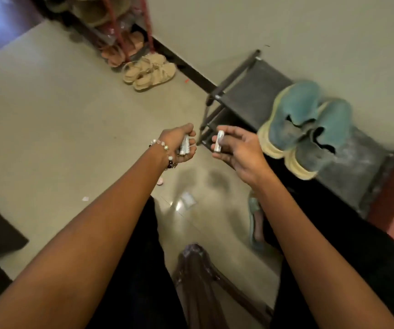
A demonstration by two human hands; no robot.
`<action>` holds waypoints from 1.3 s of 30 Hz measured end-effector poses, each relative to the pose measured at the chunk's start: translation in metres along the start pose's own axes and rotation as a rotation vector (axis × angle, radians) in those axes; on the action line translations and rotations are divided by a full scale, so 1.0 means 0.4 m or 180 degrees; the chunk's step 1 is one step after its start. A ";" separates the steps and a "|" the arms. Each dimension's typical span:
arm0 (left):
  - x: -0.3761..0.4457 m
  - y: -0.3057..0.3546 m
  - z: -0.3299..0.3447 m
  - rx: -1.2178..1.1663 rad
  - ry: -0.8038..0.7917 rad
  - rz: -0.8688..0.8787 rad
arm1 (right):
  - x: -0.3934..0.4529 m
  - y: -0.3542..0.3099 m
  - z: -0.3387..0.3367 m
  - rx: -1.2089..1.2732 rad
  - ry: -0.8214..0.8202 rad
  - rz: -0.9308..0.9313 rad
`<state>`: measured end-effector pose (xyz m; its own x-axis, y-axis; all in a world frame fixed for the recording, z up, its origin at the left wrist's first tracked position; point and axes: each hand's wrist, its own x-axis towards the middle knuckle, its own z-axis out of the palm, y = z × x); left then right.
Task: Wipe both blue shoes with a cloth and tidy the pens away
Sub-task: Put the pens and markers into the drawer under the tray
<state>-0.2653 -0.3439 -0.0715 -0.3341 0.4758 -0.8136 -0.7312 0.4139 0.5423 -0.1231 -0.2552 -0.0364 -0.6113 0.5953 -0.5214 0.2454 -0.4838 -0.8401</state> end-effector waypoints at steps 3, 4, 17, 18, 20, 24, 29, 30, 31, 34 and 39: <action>-0.102 -0.076 0.261 -0.0255 -0.0450 -0.0083 | -0.166 -0.062 -0.210 0.0035 0.0509 -0.0267; -0.129 -0.111 0.344 -0.0316 -0.0614 -0.0135 | -0.219 -0.072 -0.275 0.0043 0.0669 -0.0328; -0.480 -0.668 1.061 0.0781 -0.1794 -0.0821 | -0.833 0.093 -0.910 0.0752 0.2787 -0.0668; -0.486 -0.724 1.077 0.0884 -0.1806 -0.0972 | -0.867 0.130 -0.935 0.0823 0.2908 -0.0596; -0.487 -0.828 1.089 0.1099 -0.1732 -0.1182 | -0.919 0.204 -0.971 0.0963 0.3079 -0.0433; -0.462 -0.945 1.076 0.1808 -0.1642 -0.1285 | -0.947 0.333 -1.010 0.1212 0.3209 -0.0015; -0.401 -0.967 1.058 0.2421 -0.1486 -0.1280 | -0.898 0.472 -1.050 0.1409 0.2878 0.0701; -0.389 -0.972 1.055 0.2475 -0.1421 -0.1271 | -0.880 0.501 -1.059 0.1260 0.2897 0.0903; -0.379 -0.980 1.052 0.2533 -0.1364 -0.1289 | -0.860 0.532 -1.069 0.0958 0.2943 0.1103; -0.349 -1.016 1.049 0.2656 -0.1254 -0.1433 | -0.802 0.612 -1.103 -0.0433 0.2985 0.1469; -0.305 -1.057 1.053 0.2720 -0.1171 -0.1550 | -0.737 0.705 -1.112 -0.1737 0.2420 0.1696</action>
<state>0.3351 -0.2499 -0.1133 0.1895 0.2580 -0.9474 -0.0270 0.9659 0.2576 0.4610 -0.2818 -0.1862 0.2553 0.7262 -0.6383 0.7595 -0.5592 -0.3324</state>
